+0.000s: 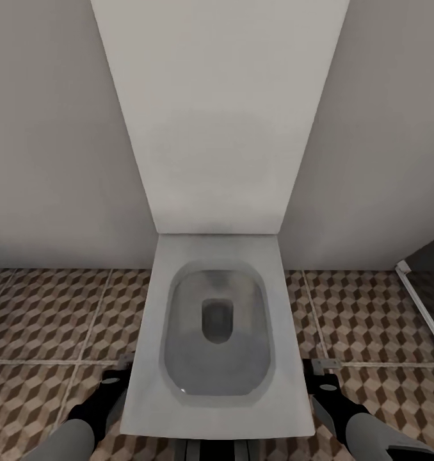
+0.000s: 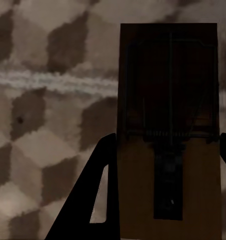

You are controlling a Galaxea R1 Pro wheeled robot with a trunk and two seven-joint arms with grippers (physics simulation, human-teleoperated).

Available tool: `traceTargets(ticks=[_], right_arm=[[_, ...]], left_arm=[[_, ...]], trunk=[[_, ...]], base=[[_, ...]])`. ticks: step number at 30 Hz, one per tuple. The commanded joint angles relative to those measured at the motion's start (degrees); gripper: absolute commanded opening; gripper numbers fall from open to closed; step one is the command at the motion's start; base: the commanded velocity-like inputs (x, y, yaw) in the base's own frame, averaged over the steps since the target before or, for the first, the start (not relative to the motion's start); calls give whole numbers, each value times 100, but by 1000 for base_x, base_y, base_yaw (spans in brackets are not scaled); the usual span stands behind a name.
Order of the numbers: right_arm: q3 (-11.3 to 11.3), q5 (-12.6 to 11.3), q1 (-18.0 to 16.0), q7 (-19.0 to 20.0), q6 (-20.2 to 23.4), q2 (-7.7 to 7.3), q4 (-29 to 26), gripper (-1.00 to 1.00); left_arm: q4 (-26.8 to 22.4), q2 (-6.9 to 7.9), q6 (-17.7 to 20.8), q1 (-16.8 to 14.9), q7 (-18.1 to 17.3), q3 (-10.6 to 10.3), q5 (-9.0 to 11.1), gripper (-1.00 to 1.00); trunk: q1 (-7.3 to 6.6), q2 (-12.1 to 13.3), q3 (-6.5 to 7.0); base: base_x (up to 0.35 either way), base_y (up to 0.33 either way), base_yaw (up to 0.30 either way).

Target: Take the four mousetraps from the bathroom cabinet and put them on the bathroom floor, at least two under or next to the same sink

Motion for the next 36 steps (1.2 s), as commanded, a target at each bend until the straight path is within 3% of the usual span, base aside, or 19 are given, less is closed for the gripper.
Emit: traceTargets(ticks=[1, 10, 17, 25, 36], right_arm=[[-36, 58, -3, -12, -16, 1, 7, -100], [-36, 58, -3, -12, -22, -9, 7, -100], [-36, 58, -3, -12, -25, -11, 7, -100], [-37, 58, -3, -12, -25, -16, 7, -100], [-36, 58, -3, -12, -27, -53, 7, -100]], left_arm=[[-10, 15, 32, 0, 6, 32, -64, -100], [-9, 209, 33, 0, 6, 50, -57, -100], [-4, 221, 38, 0, 6, 50, -57, -100], [5, 221, 38, 0, 6, 51, -56, -100], [6, 223, 32, 0, 6, 51, -56, -100]], trunk=[[-1, -1, -3], [-1, -1, -3], [-1, -1, -3], [20, -12, -180], [20, -12, -180]], base=[[0, 0, 0], [0, 0, 0], [0, 0, 0], [0, 0, 0], [0, 0, 0]])
